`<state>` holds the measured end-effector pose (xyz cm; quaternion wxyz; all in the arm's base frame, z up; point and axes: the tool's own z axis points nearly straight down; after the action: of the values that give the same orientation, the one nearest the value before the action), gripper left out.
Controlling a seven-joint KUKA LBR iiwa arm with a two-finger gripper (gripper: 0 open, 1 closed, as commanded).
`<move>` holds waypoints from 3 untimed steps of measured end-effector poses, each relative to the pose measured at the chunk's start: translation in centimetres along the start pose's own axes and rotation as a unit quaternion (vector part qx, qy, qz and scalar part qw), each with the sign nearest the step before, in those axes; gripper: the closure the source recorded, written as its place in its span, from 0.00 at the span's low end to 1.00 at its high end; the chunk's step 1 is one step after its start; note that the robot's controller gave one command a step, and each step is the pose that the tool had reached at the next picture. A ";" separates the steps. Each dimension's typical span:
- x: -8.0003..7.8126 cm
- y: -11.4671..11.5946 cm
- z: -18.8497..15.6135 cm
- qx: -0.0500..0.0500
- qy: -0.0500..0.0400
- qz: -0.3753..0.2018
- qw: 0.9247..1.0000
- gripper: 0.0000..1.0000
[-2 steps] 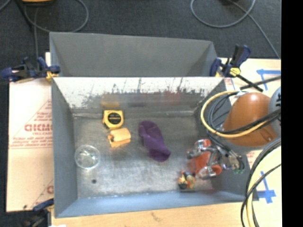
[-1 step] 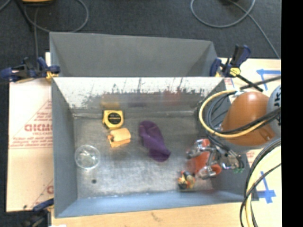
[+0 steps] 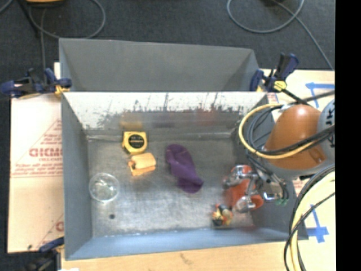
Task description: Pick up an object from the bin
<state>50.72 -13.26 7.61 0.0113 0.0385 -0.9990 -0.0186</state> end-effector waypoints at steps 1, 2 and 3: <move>0.2 0.3 -0.1 0.004 -0.006 0.008 1.000 1.00; 0.4 0.4 -0.1 0.006 -0.010 -0.009 1.000 1.00; 0.3 0.3 -0.3 0.006 -0.010 -0.032 0.999 1.00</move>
Offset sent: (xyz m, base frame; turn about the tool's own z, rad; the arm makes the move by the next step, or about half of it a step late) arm -0.0063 -0.0152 -0.0061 -0.0882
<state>50.42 -12.97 7.88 0.0003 0.0704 -0.9974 -0.0131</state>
